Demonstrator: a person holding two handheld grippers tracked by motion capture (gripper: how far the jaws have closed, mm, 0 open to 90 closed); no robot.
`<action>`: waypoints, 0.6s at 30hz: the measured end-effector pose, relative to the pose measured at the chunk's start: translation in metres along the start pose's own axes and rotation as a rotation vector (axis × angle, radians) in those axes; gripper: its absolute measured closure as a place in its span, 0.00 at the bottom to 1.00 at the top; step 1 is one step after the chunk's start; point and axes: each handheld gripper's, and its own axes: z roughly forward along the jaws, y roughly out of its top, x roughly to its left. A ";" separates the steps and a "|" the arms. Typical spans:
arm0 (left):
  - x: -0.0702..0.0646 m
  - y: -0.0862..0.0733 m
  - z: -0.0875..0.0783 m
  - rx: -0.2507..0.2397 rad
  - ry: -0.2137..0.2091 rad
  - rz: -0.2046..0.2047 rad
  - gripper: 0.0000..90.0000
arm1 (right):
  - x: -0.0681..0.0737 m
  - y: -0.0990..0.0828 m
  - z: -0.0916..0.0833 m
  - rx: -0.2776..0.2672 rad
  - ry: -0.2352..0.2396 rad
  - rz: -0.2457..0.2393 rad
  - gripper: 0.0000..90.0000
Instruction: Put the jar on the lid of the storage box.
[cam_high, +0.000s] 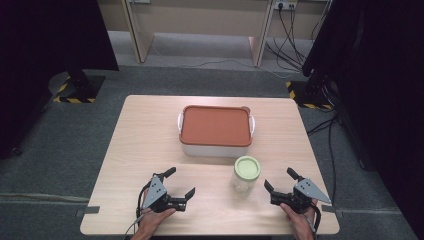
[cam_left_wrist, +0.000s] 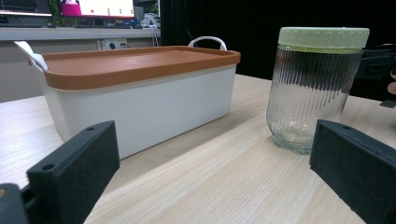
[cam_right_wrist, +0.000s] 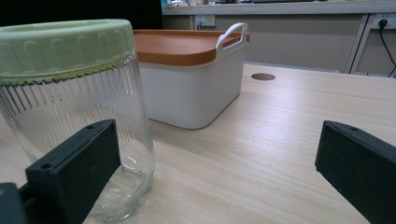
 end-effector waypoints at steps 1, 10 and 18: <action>0.000 0.000 0.000 0.000 0.000 0.000 0.01 | 0.000 0.000 0.000 0.001 0.003 0.001 0.00; 0.000 0.000 0.000 0.000 0.000 -0.003 0.01 | 0.003 0.000 0.001 -0.003 0.019 -0.011 0.01; 0.000 0.000 0.000 0.000 -0.002 -0.005 0.01 | 0.005 0.000 0.001 -0.003 0.034 -0.012 0.01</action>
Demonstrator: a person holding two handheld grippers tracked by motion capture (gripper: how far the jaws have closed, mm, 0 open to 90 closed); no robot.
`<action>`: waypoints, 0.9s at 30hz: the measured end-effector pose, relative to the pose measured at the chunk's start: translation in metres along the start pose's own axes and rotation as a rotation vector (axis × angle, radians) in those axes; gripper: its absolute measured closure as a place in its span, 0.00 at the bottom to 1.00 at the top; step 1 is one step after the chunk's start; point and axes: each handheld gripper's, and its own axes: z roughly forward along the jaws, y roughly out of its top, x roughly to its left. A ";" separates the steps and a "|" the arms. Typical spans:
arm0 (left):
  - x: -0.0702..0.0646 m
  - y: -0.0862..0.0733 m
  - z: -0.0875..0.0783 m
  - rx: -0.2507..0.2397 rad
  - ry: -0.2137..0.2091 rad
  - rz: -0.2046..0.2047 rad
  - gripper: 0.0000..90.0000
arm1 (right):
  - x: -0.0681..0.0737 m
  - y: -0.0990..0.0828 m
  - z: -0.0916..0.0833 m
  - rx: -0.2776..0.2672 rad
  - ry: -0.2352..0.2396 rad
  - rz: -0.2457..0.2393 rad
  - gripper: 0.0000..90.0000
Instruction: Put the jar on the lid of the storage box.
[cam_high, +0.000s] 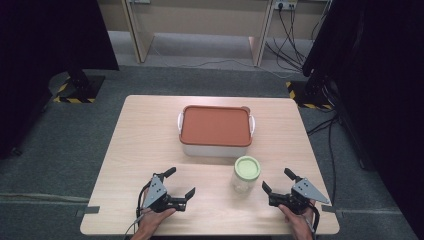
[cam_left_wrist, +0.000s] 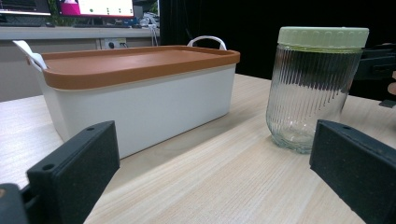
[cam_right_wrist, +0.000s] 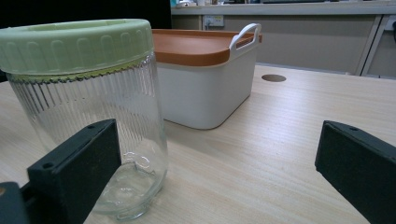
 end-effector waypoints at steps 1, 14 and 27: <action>0.000 0.000 0.000 0.000 0.000 0.000 0.01 | 0.000 0.000 0.000 -0.001 0.001 0.000 0.01; 0.000 0.000 0.000 0.001 0.001 0.000 0.01 | 0.006 0.001 0.000 -0.010 0.038 -0.009 0.01; 0.000 0.000 0.000 0.000 0.002 0.001 0.01 | 0.011 0.002 0.001 -0.012 0.067 -0.015 0.01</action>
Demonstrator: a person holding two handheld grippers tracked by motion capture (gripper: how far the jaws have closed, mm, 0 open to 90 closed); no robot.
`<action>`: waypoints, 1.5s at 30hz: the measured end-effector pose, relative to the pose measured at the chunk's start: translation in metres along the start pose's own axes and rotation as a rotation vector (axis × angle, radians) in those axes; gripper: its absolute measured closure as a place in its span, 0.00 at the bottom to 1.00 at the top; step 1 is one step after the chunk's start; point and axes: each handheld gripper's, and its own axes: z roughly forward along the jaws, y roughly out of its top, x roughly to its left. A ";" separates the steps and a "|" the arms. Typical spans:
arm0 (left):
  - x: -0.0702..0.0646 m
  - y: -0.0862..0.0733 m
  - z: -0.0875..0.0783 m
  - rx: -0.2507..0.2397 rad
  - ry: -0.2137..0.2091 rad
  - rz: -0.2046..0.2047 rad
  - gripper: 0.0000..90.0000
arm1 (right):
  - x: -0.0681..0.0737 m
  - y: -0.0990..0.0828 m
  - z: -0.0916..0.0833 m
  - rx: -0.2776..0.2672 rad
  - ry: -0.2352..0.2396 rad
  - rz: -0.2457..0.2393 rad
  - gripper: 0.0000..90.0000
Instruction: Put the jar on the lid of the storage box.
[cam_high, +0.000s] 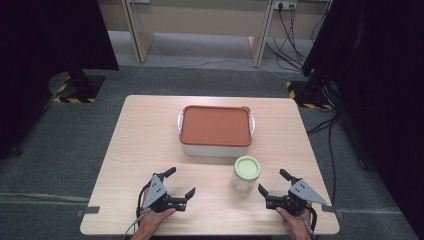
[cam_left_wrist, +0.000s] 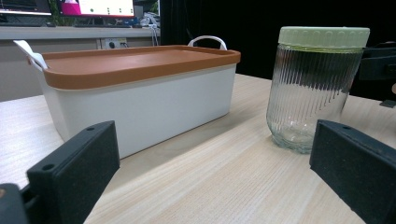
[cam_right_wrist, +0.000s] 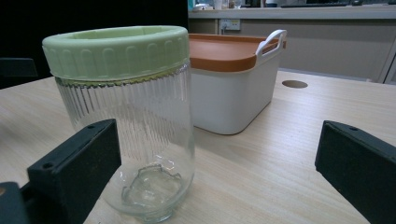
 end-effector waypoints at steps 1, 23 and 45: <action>0.000 0.000 0.000 0.000 0.000 0.000 0.01 | 0.001 0.000 0.000 -0.001 0.001 0.000 0.01; 0.000 0.000 0.000 0.002 -0.001 0.003 0.01 | 0.012 0.002 0.003 -0.006 0.059 -0.010 0.01; 0.000 0.000 0.001 0.002 -0.003 0.005 0.01 | 0.023 0.002 0.012 0.004 0.101 -0.023 0.01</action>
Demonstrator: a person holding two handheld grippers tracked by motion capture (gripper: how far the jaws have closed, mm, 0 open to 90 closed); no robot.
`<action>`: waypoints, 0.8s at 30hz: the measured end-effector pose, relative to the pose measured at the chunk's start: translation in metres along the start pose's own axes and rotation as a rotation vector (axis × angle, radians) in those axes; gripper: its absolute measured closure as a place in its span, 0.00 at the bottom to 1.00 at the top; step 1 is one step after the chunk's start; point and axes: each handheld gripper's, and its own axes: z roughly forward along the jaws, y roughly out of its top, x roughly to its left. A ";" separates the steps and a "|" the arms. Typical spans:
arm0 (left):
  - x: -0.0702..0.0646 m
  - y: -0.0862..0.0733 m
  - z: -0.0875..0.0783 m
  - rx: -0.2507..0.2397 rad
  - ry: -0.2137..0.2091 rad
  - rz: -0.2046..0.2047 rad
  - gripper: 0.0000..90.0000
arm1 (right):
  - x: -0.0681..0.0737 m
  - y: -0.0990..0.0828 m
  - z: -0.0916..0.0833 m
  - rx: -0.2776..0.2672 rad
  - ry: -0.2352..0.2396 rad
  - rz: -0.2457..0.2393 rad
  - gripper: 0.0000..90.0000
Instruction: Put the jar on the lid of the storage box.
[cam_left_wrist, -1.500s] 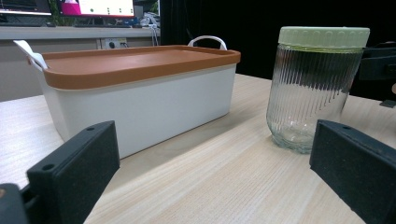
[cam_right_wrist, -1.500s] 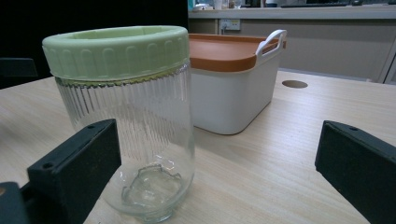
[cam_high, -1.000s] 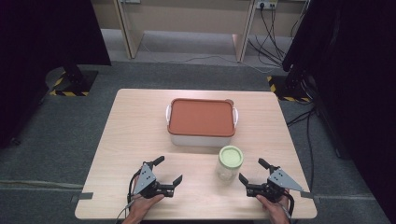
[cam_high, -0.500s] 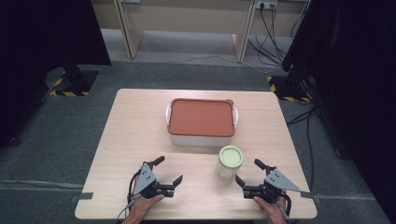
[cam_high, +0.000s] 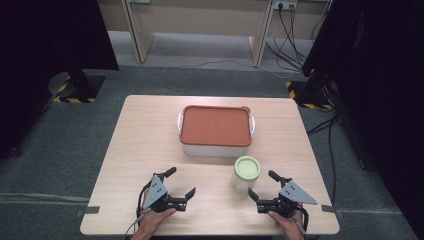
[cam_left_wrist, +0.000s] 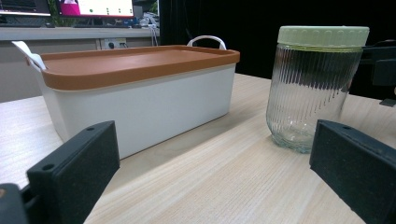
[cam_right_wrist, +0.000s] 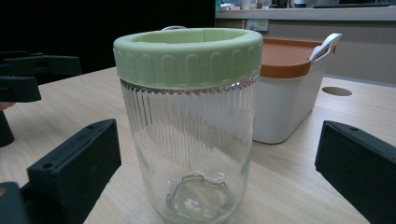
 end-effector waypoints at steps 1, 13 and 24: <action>0.000 0.000 0.000 0.000 0.000 0.000 0.01 | 0.000 0.000 0.000 -0.001 0.000 0.000 0.01; 0.000 0.000 0.000 0.000 -0.001 0.001 0.01 | 0.004 0.000 0.005 0.005 0.007 -0.004 0.01; 0.000 0.000 0.000 0.000 -0.002 0.002 0.01 | 0.005 0.000 0.010 0.012 0.012 -0.008 0.01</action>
